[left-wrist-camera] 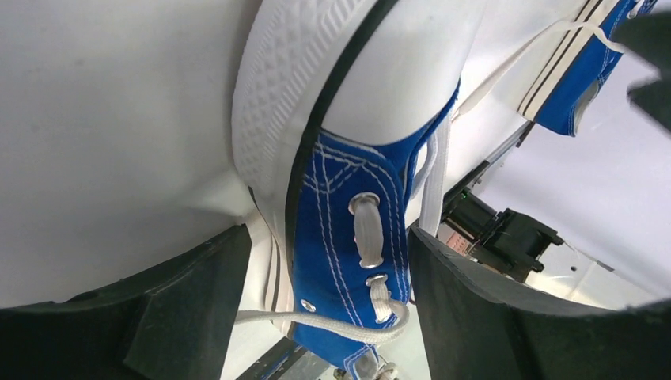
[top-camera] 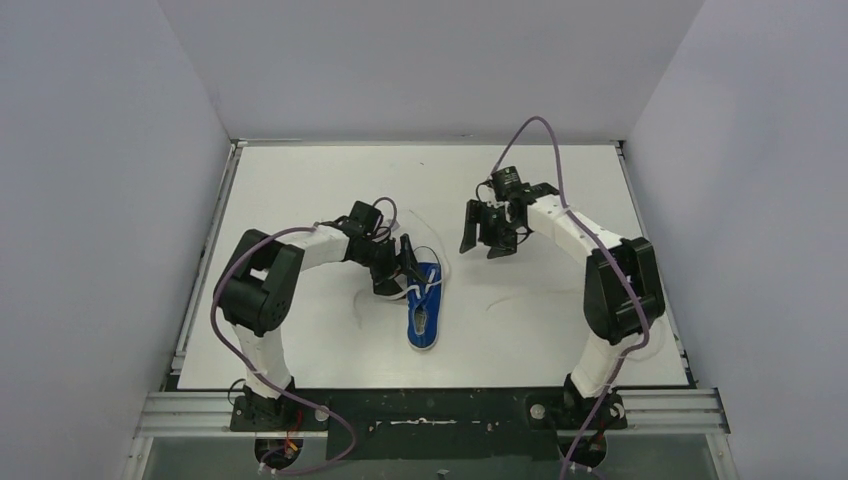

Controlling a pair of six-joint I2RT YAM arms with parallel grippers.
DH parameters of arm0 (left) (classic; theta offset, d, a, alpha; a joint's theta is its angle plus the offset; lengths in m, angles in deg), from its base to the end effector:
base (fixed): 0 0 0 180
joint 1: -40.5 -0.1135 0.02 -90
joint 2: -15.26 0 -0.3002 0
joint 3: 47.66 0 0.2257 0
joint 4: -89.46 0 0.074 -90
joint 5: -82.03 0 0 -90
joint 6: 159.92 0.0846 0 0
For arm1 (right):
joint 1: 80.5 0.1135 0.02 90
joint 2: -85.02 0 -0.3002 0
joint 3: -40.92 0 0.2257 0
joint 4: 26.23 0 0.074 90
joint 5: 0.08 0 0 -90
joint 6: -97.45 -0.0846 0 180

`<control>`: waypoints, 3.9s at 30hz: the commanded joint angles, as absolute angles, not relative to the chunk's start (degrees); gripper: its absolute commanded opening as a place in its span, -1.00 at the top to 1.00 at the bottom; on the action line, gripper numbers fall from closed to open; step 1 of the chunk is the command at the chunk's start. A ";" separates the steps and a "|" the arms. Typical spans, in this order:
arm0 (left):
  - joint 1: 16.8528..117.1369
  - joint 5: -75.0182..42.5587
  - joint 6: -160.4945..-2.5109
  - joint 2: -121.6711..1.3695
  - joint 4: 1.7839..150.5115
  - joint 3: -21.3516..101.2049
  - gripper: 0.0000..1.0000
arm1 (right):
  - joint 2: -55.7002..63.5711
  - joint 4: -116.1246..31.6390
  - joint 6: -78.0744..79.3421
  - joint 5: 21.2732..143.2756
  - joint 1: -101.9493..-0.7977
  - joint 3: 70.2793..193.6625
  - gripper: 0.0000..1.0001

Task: Tie the shoes
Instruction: Move the shoe to the center of the board, then cross the shoelace with the shoelace, then move the shoe to the center of the board.

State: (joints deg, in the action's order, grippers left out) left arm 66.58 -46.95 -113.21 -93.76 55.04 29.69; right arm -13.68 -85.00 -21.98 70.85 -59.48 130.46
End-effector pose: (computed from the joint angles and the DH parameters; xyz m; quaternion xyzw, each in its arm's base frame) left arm 0.3059 -0.2090 0.1510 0.0697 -0.9222 0.3795 0.0252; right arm 0.3131 0.1499 0.2316 0.0394 0.9677 0.2275 0.1015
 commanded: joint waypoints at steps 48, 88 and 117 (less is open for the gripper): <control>74.42 -25.74 -65.14 -81.29 57.50 26.16 -0.35 | -23.49 -73.58 -16.99 78.29 -55.37 140.72 1.00; 79.95 -32.30 -65.87 -69.28 86.96 14.95 1.00 | -3.85 -57.11 -46.11 50.05 -61.51 128.41 1.00; 80.22 -29.53 -77.46 -70.95 100.54 11.21 1.00 | -1.20 -47.41 -60.04 54.14 -57.94 126.44 1.00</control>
State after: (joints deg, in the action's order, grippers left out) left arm 80.50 -30.05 -76.40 -72.66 96.24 12.14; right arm -7.95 -46.10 -62.09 52.29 -56.58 126.75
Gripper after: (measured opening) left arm 0.004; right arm 0.025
